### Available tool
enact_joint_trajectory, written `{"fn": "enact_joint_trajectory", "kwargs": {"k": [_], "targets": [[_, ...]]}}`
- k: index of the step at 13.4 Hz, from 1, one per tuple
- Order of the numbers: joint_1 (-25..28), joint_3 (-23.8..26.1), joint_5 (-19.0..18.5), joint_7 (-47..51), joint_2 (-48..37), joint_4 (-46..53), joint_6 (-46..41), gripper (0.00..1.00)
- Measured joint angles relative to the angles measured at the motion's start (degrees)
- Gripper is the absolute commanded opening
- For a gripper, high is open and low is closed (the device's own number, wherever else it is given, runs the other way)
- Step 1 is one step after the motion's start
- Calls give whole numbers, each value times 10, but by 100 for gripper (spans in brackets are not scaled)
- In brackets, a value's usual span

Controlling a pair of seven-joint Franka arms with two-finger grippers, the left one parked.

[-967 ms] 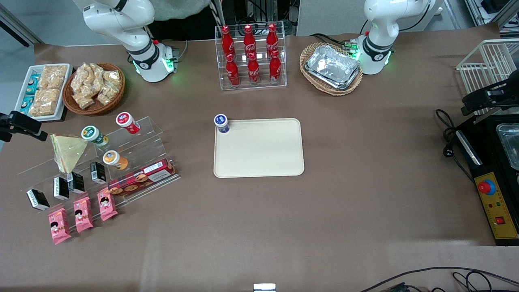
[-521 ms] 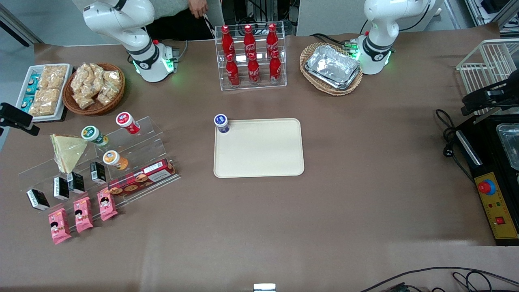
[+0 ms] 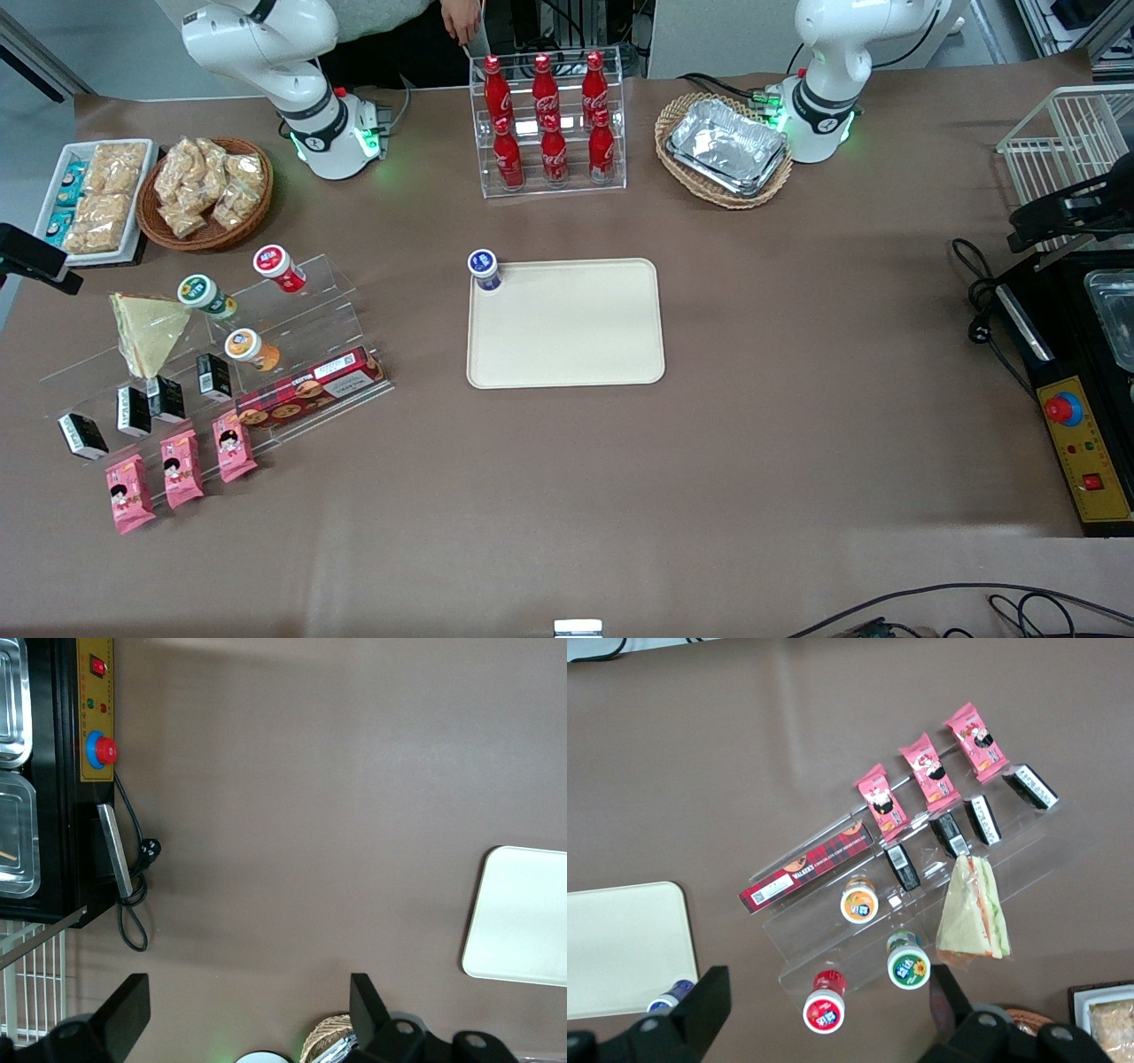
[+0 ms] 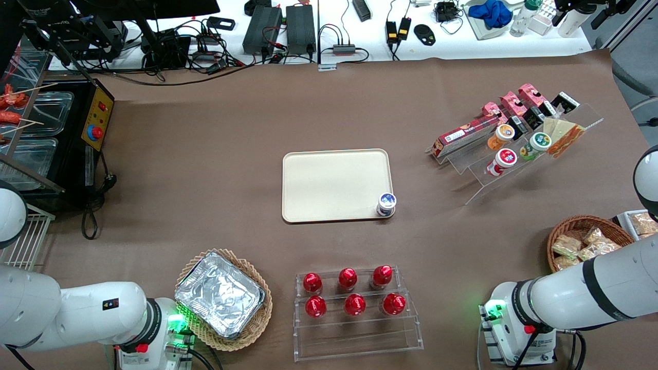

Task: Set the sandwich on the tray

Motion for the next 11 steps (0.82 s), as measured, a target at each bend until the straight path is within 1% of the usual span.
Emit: {"fn": "enact_joint_trajectory", "kwargs": {"k": [8,11], "targets": [[-2,-14,-1,48,0,-2,-5,100],[-3,-29,-1,76,0,-3,-10,100]]}}
